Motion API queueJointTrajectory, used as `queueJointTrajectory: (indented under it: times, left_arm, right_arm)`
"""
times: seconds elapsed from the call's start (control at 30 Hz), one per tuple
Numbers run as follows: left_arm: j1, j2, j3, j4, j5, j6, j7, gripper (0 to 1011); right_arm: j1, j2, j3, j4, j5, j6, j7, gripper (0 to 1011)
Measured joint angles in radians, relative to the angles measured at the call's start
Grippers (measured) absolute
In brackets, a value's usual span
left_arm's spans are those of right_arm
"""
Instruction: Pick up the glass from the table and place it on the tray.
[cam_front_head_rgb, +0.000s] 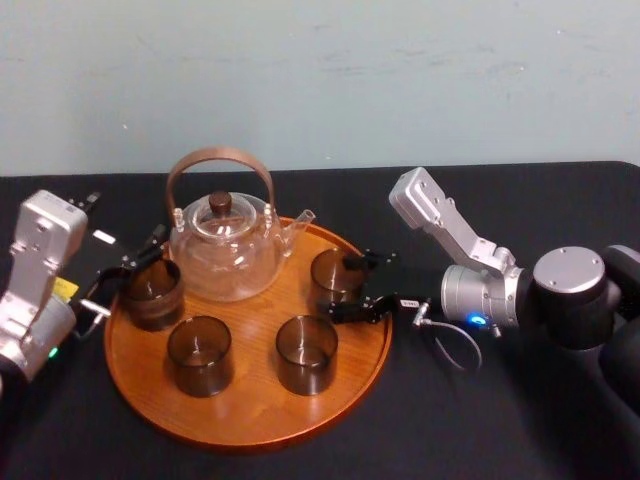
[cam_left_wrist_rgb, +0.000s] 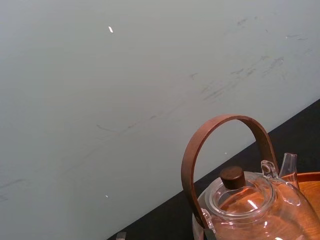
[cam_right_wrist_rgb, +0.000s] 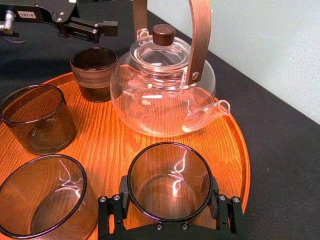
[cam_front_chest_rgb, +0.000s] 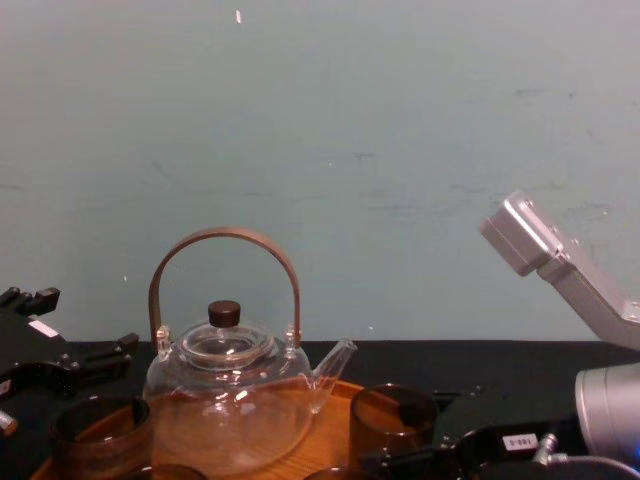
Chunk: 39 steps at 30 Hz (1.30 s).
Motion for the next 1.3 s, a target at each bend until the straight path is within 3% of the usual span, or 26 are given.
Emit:
queueJointTrajectory:
  times: [0.2,0.87,0.97,1.3]
  left_arm:
    - [0.0,0.0,0.0,0.0,0.0,0.0,0.0,1001]
    - [0.0,0.0,0.0,0.0,0.0,0.0,0.0,1001]
    - [0.0,0.0,0.0,0.0,0.0,0.0,0.0,1001]
    - [0.0,0.0,0.0,0.0,0.0,0.0,0.0,1001]
  right_arm:
    - [0.0,0.0,0.0,0.0,0.001,0.0,0.0,1002]
    - [0.0,0.001,0.001,0.0,0.006,0.001,0.003,1002]
    - [-0.006,0.011,0.007,-0.011,0.014,0.0,0.016,1002]
    - [-0.068,0.098,0.04,-0.12,0.06,0.0,0.048,1003]
